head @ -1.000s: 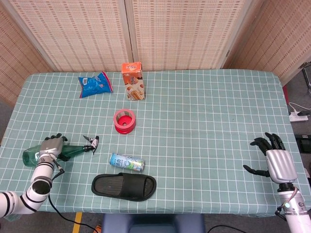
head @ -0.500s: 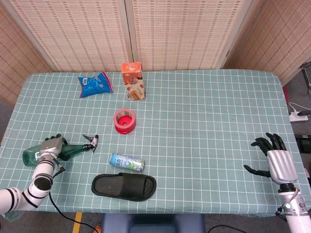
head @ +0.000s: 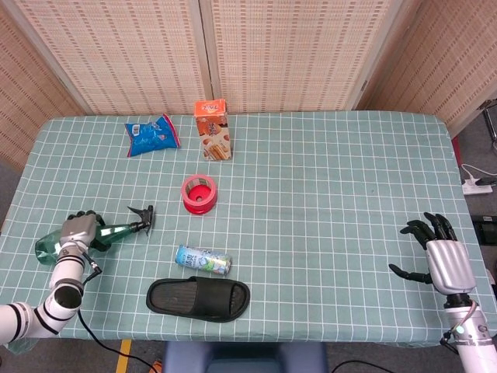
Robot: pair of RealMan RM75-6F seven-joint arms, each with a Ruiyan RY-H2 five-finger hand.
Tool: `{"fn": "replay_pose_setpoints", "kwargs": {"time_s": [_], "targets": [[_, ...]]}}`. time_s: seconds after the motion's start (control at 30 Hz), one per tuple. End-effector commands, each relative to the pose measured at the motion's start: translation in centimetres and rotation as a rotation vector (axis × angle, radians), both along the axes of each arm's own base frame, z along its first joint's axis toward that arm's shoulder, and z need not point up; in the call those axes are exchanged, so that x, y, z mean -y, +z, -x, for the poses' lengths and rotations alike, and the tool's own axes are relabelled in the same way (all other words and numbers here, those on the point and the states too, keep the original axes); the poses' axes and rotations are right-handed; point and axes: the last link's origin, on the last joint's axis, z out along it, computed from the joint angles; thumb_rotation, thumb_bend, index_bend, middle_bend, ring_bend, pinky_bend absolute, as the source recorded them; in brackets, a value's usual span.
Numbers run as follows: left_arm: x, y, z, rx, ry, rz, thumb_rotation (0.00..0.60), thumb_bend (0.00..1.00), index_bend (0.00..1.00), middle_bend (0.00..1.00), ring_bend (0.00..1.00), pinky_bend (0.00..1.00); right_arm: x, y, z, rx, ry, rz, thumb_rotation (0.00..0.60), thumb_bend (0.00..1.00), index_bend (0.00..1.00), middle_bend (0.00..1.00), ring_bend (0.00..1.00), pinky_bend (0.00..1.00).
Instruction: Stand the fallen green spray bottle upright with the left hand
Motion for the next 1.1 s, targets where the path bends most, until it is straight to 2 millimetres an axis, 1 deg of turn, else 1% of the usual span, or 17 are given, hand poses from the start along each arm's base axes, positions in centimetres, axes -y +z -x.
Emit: {"fn": "replay_pose_setpoints", "kwargs": {"time_s": [0.03, 0.17, 0.27, 0.33, 0.4, 0.6, 0.8, 0.93, 1.1], "targets": [[-0.8, 2.4, -2.1, 0.070, -0.096, -0.156, 0.600, 0.29, 0.68, 0.15, 0.04, 0.07, 0.0, 0.0, 0.0, 0.000, 0.000, 0.000, 0.600, 0.00, 0.35, 0.24, 0.08, 0.08], [-1.3, 4.4, -3.8, 0.185, -0.175, -0.312, 0.600, 0.29, 0.72, 0.23, 0.11, 0.11, 0.0, 0.0, 0.0, -0.001, 0.003, 0.002, 0.600, 0.00, 0.35, 0.24, 0.08, 0.09], [-1.8, 5.9, -5.2, 0.281, -0.226, -0.416, 0.600, 0.29, 0.74, 0.25, 0.12, 0.11, 0.0, 0.0, 0.0, -0.004, 0.003, 0.003, 0.600, 0.00, 0.35, 0.24, 0.08, 0.09], [-2.3, 6.6, -5.7, 0.345, -0.248, -0.477, 0.600, 0.29, 0.75, 0.26, 0.13, 0.11, 0.0, -0.1, 0.0, -0.009, 0.002, 0.004, 0.600, 0.00, 0.35, 0.24, 0.08, 0.09], [-2.7, 6.9, -5.8, 0.390, -0.254, -0.513, 0.600, 0.29, 0.75, 0.27, 0.13, 0.11, 0.0, -0.1, 0.0, -0.012, 0.001, 0.005, 0.600, 0.00, 0.35, 0.24, 0.08, 0.10], [-3.6, 6.2, -5.5, 0.579, -0.170, -0.547, 0.600, 0.29, 0.77, 0.30, 0.16, 0.11, 0.0, -0.2, -0.1, -0.023, -0.002, 0.013, 0.600, 0.00, 0.35, 0.24, 0.08, 0.11], [-4.6, 4.6, -5.1, 0.753, -0.083, -0.543, 0.600, 0.29, 0.77, 0.30, 0.17, 0.10, 0.0, -0.3, -0.3, -0.037, -0.004, 0.021, 0.600, 0.00, 0.35, 0.24, 0.09, 0.11], [-5.3, 3.9, -5.1, 0.818, -0.071, -0.561, 0.600, 0.29, 0.77, 0.30, 0.17, 0.09, 0.1, -0.4, -0.3, -0.045, -0.006, 0.025, 0.600, 0.00, 0.35, 0.24, 0.09, 0.11], [-6.3, 3.6, -5.3, 0.898, -0.088, -0.603, 0.600, 0.29, 0.77, 0.30, 0.17, 0.08, 0.2, -0.5, -0.3, -0.059, -0.013, 0.027, 0.600, 0.00, 0.35, 0.25, 0.09, 0.11]]}}
